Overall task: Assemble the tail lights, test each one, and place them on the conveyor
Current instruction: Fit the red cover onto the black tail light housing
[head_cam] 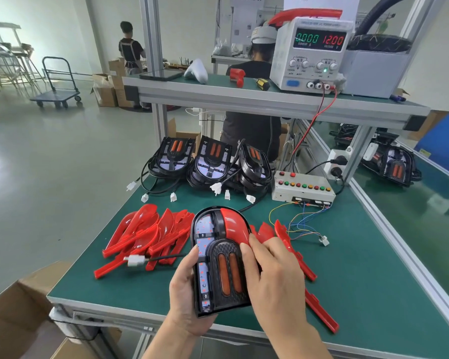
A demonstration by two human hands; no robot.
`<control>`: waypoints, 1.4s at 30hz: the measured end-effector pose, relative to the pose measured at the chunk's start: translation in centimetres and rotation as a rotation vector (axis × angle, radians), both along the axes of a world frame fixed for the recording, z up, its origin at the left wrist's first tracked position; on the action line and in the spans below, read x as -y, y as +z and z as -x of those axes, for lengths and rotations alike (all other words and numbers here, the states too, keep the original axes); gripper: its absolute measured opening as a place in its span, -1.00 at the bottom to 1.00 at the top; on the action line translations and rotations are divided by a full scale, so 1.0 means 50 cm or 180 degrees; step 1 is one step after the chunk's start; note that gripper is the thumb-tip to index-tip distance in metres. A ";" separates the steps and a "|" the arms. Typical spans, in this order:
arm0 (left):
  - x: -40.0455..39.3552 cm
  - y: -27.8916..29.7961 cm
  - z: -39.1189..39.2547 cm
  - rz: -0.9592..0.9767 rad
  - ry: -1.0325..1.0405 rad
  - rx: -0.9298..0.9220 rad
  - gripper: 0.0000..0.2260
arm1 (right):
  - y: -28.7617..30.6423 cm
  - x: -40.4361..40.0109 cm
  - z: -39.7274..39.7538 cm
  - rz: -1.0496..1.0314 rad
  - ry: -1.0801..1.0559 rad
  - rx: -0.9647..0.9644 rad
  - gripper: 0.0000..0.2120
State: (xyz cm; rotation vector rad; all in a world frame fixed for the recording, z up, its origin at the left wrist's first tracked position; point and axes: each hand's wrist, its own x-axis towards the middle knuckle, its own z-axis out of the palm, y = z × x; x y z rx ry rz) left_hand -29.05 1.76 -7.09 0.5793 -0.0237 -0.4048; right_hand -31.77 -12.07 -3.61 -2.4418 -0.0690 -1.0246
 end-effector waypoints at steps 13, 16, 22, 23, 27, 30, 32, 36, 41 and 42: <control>0.000 -0.002 -0.012 -0.0001 0.0251 -0.0205 -0.55 | -0.004 0.056 -0.009 -0.1304 0.0417 -0.1037 -0.73; 0.004 0.001 -0.014 -0.0004 0.0240 -0.0165 -0.54 | -0.014 0.050 -0.002 -0.0997 0.0224 -0.1115 -0.49; 0.001 -0.005 -0.020 -0.0189 0.0136 -0.0088 -0.55 | -0.030 0.033 0.006 -0.1856 0.0755 -0.1870 -0.30; 0.001 -0.005 -0.021 -0.0253 0.0112 -0.0052 -0.55 | -0.032 0.028 0.008 -0.1890 0.0743 -0.1855 -0.36; 0.001 0.007 -0.019 -0.0439 0.0024 0.0128 -0.29 | -0.040 0.026 0.013 -0.1813 0.0566 -0.1406 -0.44; -0.007 0.017 -0.028 -0.0980 0.0455 0.0322 -0.13 | -0.043 0.032 0.014 -0.1621 0.0525 -0.1147 -0.53; -0.019 0.027 -0.046 -0.1463 0.0779 0.0487 -0.15 | -0.046 0.036 0.014 -0.1383 0.0527 -0.1106 -0.56; -0.050 0.069 -0.099 -0.2270 0.0974 0.0786 -0.31 | -0.058 0.041 0.011 -0.0993 0.0416 -0.1014 -0.52; -0.055 0.111 -0.154 -0.3525 0.0457 0.1312 -0.41 | -0.066 0.039 0.011 -0.0652 0.0258 -0.1056 -0.38; -0.050 0.116 -0.158 -0.3654 0.0331 0.1387 -0.43 | -0.066 0.039 0.010 -0.0628 0.0244 -0.1048 -0.39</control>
